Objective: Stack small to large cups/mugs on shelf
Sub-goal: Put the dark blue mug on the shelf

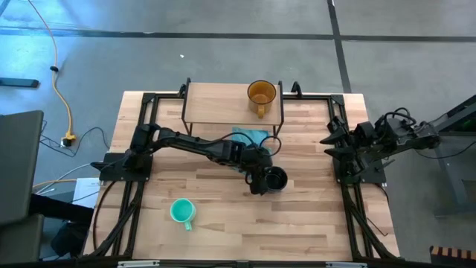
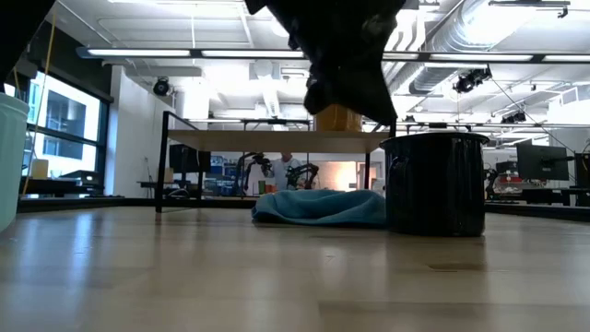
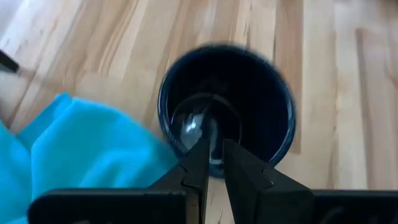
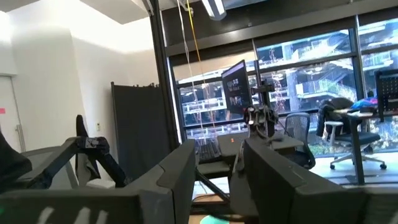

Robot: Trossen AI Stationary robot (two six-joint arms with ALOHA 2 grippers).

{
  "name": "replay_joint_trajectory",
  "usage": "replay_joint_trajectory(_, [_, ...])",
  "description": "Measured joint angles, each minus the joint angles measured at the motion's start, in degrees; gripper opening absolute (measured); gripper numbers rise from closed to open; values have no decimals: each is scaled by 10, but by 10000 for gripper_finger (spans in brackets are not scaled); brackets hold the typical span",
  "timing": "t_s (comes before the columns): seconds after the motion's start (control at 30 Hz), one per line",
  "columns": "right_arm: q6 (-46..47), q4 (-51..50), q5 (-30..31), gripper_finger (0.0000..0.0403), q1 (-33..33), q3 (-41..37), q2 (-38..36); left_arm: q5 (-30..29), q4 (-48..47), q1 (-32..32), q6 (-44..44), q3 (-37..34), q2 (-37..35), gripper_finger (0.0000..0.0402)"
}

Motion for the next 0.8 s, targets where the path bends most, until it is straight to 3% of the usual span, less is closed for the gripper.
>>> replay_joint_trajectory(0.6, [35, -6, -33, 129, 0, 0, 0, 38, 47, 27, 15, 0, 0, 38])
replay_joint_trajectory(0.8, [47, -9, -33, 129, 0, 0, 1, 5, 58, 26, 18, 0, -1, 38])
